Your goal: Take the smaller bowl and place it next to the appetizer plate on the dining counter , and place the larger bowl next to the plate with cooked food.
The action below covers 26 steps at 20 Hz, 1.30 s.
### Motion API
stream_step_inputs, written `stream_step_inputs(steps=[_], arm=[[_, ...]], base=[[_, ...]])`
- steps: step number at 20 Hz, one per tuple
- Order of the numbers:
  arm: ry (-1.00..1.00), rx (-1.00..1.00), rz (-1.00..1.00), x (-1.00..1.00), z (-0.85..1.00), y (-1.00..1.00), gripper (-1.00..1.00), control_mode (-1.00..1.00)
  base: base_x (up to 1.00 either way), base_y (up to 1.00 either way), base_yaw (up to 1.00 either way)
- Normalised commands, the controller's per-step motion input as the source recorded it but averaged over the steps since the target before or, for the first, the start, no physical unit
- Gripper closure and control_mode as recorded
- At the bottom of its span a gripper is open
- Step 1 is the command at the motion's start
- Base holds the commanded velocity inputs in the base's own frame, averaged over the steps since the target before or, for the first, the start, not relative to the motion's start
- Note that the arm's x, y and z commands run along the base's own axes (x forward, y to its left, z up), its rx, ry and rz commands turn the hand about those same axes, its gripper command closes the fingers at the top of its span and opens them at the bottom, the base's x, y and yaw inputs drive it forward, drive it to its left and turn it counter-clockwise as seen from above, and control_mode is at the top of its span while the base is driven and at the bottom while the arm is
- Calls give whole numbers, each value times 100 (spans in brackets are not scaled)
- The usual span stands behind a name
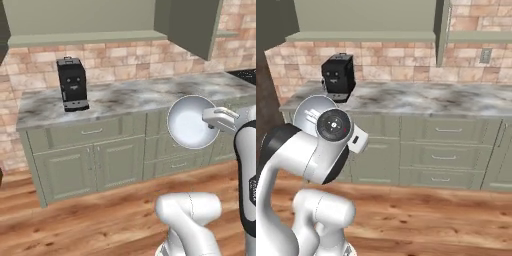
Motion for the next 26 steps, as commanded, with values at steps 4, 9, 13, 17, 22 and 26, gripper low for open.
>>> stream_step_inputs(steps=[4,9,13,17,22,26], arm=[[0,0,0,0,0,0,100,100],[0,0,0,0,0,0,100,100],[0,0,0,0,0,0,100,100],[0,0,0,0,0,0,100,100],[0,0,0,0,0,0,100,100],[0,0,0,0,0,0,100,100]], base=[[-100,0,0],[-100,0,1],[-100,0,2],[-100,0,3],[-100,0,2],[-100,0,1]])
